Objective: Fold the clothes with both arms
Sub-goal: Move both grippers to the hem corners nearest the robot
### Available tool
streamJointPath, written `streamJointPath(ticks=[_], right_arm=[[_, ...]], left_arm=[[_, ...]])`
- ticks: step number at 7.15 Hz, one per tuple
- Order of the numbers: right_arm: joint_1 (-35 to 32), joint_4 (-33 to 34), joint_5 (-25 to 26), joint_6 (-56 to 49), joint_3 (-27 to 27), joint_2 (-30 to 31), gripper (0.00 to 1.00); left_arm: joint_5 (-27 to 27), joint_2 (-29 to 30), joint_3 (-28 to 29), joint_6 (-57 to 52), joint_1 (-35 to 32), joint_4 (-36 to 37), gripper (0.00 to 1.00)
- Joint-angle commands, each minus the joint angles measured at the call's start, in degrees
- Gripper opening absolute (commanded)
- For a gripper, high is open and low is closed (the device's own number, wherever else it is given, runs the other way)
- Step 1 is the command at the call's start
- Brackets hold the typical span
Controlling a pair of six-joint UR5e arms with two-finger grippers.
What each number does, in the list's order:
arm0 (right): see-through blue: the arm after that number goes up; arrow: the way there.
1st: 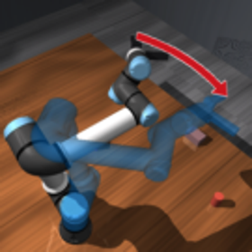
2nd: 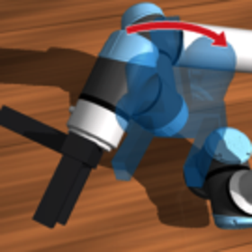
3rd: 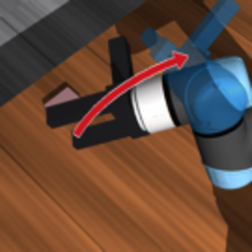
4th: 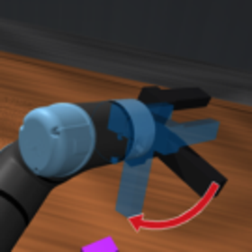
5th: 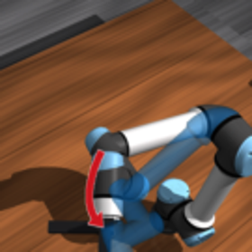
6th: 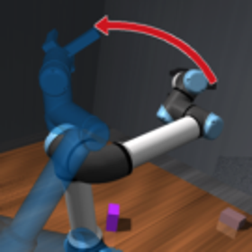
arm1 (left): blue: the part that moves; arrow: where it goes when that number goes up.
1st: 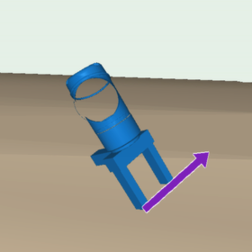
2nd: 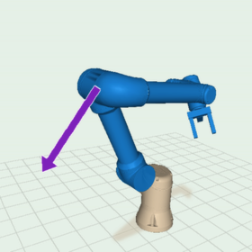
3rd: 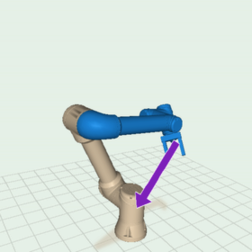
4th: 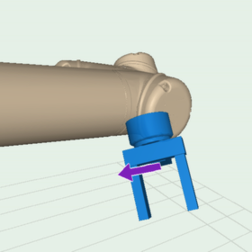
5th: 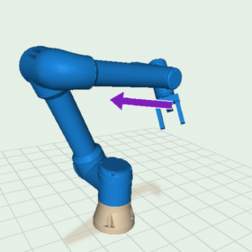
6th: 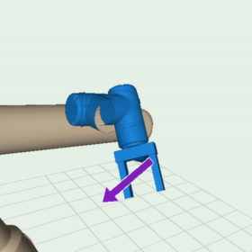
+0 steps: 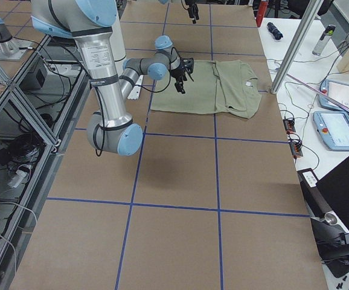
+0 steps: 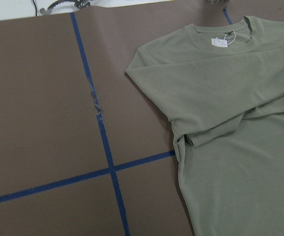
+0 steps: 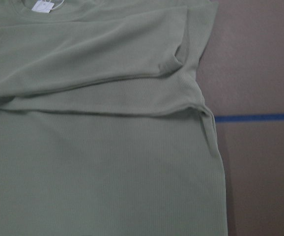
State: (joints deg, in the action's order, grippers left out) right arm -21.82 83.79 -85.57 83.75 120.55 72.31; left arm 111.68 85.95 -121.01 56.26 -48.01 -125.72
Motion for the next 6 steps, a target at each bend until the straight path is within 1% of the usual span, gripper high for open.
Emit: streamJointPath(ticks=[1, 2, 3, 4, 5, 6], right_arm=[[9.22, -4.82, 8.46, 11.13, 3.2, 6.76, 0.92], [11.78, -10.78, 11.54, 13.52, 3.03, 10.01, 0.88], [14.24, -11.02, 14.53, 17.8, 3.11, 11.0, 0.85], [14.78, -11.02, 15.08, 20.46, 3.03, 10.93, 0.84], [15.14, -11.02, 15.08, 21.09, 3.02, 10.66, 0.8], [15.14, -11.02, 15.43, 21.1, 3.02, 10.58, 0.8]], left_arm=[[-9.06, -1.48, -0.54, 15.99, 13.74, -2.07, 0.98], [-14.94, -1.48, -0.45, 25.56, 21.13, -3.38, 0.84], [-19.0, -1.31, -0.1, 35.75, 27.29, -3.56, 0.69], [-24.35, -1.48, 0.6, 41.42, 33.01, -3.57, 0.65], [-27.1, -1.31, 0.95, 49.39, 36.81, -3.74, 0.53], [-27.31, -1.13, 1.57, 51.65, 38.15, -3.57, 0.49]])
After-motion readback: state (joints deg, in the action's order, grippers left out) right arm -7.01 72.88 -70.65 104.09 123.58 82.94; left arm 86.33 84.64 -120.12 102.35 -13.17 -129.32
